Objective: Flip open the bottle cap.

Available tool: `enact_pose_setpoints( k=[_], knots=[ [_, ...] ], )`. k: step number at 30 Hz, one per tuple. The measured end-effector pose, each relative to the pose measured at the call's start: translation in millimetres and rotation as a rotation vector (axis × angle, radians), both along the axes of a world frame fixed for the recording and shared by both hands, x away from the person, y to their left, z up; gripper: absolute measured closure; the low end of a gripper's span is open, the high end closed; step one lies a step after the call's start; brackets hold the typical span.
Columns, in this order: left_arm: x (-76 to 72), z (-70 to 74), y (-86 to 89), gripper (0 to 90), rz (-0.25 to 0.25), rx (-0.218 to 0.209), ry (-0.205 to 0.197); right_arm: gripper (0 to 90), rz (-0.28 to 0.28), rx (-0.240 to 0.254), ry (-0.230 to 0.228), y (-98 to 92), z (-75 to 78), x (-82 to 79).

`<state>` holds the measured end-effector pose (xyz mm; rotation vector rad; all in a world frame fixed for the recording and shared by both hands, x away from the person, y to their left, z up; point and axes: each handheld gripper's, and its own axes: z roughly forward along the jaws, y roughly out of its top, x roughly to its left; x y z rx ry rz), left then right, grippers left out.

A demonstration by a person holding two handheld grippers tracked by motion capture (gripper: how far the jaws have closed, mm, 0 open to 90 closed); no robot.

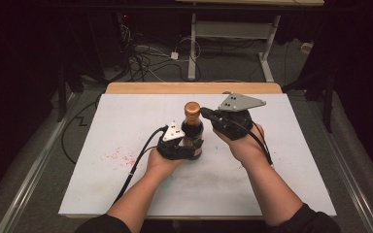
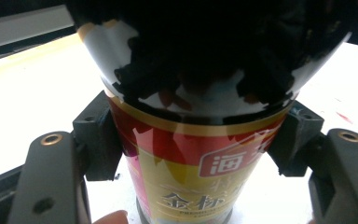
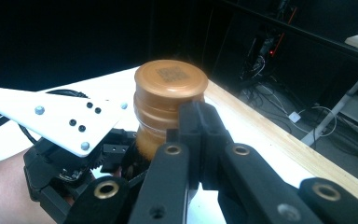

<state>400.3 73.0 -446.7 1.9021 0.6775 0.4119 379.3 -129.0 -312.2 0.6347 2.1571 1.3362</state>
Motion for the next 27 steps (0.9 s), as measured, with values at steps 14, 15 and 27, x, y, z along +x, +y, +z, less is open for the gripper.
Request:
enact_pose_setpoints(
  k=[14, 15, 27],
  knots=[
    [-0.9, 0.3, -0.7, 29.8, 0.007, 0.015, -0.005, 90.0, -0.008, -0.018, -0.009, 3.3, 1.7, -1.6],
    [-0.9, 0.4, -0.9, 29.8, 0.008, 0.016, -0.005, 90.0, -0.009, -0.017, -0.008, 3.2, 1.7, -1.7],
    [-0.8, 0.5, -1.1, 29.9, 0.011, 0.021, -0.005, 90.0, -0.013, -0.031, -0.013, 4.9, 3.1, -1.9]
  ],
)
